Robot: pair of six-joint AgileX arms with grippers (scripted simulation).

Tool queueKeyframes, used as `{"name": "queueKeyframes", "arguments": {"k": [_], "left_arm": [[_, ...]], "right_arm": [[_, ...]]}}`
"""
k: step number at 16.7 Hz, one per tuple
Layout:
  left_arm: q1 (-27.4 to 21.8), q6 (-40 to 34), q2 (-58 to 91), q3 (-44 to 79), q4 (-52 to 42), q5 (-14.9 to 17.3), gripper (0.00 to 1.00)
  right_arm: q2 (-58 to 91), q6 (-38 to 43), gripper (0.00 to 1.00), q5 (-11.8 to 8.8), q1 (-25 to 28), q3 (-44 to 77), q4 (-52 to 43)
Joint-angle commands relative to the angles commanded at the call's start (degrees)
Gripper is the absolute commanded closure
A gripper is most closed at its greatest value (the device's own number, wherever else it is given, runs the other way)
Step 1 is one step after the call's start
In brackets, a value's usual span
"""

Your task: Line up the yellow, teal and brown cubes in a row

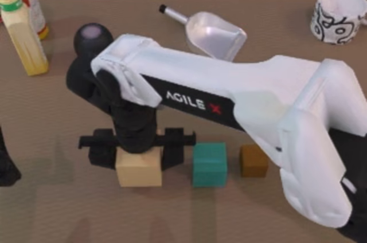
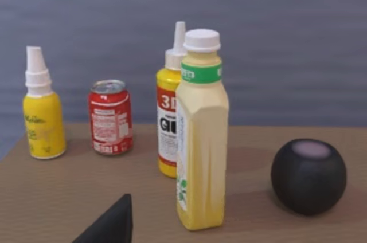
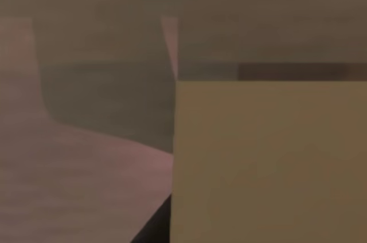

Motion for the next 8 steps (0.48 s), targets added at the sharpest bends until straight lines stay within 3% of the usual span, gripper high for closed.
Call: {"name": "queueKeyframes", "arguments": {"k": [2,8], "left_arm": [[0.0,0.0,0.0,0.0,0.0,0.0,0.0],[0.0,0.0,0.0,0.0,0.0,0.0,0.0]], "right_arm": [[0.0,0.0,1.0,0.0,0.0,0.0,0.0],[0.0,0.0,0.55,0.0,0.0,0.0,0.0]]}}
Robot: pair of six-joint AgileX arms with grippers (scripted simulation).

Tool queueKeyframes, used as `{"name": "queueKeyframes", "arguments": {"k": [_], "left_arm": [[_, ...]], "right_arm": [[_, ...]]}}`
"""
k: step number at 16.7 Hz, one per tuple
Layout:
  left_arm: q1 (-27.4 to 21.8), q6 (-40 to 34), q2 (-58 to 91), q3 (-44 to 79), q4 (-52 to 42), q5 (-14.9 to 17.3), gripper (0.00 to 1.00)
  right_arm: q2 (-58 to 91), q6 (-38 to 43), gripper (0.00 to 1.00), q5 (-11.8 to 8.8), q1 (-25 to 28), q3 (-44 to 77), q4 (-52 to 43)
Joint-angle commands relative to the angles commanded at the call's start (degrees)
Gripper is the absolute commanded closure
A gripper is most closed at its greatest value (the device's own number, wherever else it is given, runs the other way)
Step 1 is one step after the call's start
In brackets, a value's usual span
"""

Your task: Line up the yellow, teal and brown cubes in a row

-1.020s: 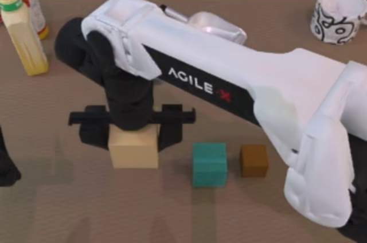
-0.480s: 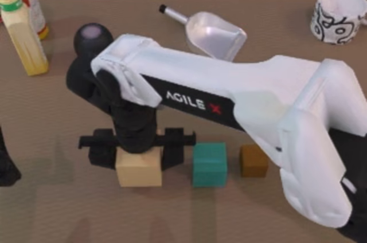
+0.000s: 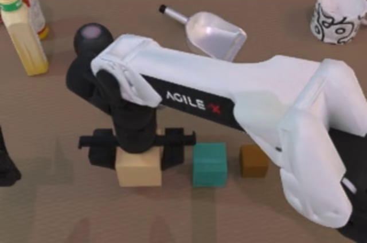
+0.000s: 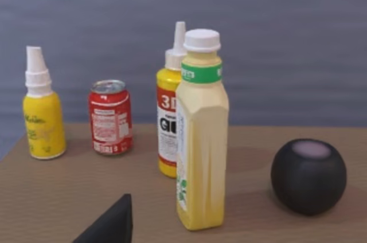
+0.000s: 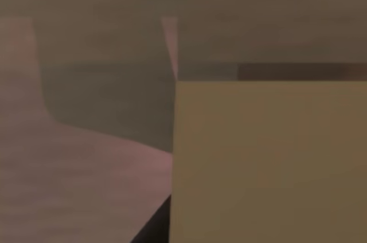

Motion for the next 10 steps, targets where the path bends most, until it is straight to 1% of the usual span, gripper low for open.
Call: {"name": "queueKeyframes", "arguments": {"k": [7,8,10], "left_arm": [[0.0,0.0,0.0,0.0,0.0,0.0,0.0],[0.0,0.0,0.0,0.0,0.0,0.0,0.0],[0.0,0.0,0.0,0.0,0.0,0.0,0.0]], "right_arm": [[0.0,0.0,0.02,0.0,0.0,0.0,0.0],[0.0,0.0,0.0,0.0,0.0,0.0,0.0],[0.0,0.0,0.0,0.0,0.0,0.0,0.0]]}}
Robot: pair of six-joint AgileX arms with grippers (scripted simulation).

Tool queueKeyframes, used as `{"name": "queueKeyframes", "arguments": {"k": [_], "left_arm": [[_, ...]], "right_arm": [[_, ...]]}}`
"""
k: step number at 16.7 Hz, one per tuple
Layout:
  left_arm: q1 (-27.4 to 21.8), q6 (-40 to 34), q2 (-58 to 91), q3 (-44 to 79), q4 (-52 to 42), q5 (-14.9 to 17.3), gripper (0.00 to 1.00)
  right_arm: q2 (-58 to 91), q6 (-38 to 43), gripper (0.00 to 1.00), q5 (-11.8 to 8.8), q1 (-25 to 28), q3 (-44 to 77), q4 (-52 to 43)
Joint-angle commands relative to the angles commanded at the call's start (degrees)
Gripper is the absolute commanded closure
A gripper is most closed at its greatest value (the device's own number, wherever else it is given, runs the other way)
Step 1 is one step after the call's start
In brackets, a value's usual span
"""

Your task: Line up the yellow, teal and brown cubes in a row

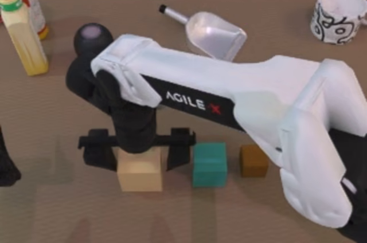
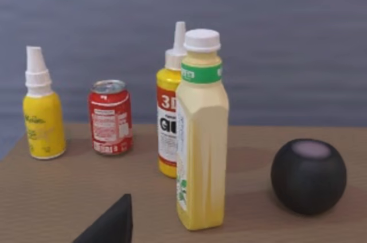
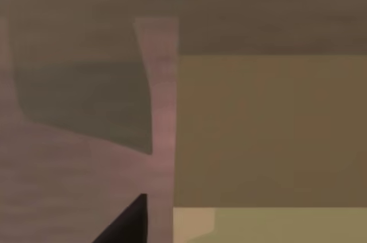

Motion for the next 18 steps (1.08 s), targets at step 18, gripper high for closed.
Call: {"name": "queueKeyframes", "arguments": {"k": [18], "left_arm": [[0.0,0.0,0.0,0.0,0.0,0.0,0.0]], "right_arm": [[1.6,0.0,0.0,0.0,0.5,18.9,-17.3]]}}
